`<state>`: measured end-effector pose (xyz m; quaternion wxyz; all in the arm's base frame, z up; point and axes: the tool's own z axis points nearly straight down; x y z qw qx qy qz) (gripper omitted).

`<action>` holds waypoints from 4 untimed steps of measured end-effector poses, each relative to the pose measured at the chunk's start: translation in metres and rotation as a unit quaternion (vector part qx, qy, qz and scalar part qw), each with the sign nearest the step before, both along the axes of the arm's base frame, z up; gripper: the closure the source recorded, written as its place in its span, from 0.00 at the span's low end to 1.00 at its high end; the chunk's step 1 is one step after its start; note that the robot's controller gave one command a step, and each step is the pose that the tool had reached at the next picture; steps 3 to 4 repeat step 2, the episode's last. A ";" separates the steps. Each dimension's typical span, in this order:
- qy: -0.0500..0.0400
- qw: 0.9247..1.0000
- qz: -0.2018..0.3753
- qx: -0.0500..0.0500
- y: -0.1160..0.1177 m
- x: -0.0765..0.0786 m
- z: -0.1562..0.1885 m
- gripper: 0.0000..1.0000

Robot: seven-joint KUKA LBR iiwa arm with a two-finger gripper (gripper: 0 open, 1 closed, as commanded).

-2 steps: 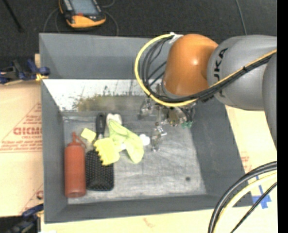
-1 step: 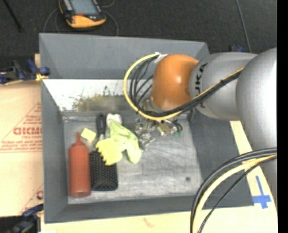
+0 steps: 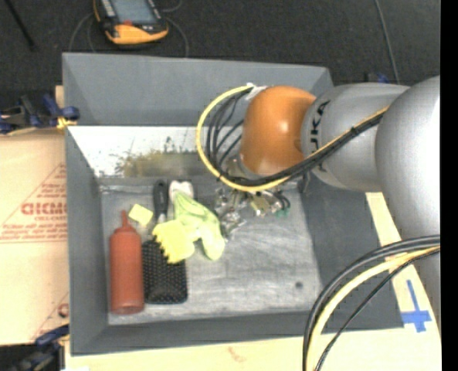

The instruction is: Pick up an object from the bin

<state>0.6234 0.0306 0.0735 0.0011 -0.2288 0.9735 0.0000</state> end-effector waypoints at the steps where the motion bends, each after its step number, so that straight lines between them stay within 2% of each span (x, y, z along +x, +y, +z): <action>1: -0.001 0.974 0.225 -0.001 0.045 0.009 0.123 1.00; 2: -0.004 0.964 0.268 -0.001 0.055 0.012 0.151 1.00; 4: -0.004 0.964 0.268 -0.001 0.055 0.012 0.151 1.00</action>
Offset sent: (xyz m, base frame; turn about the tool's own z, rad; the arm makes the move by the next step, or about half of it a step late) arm 0.0000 0.0000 0.0000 0.0000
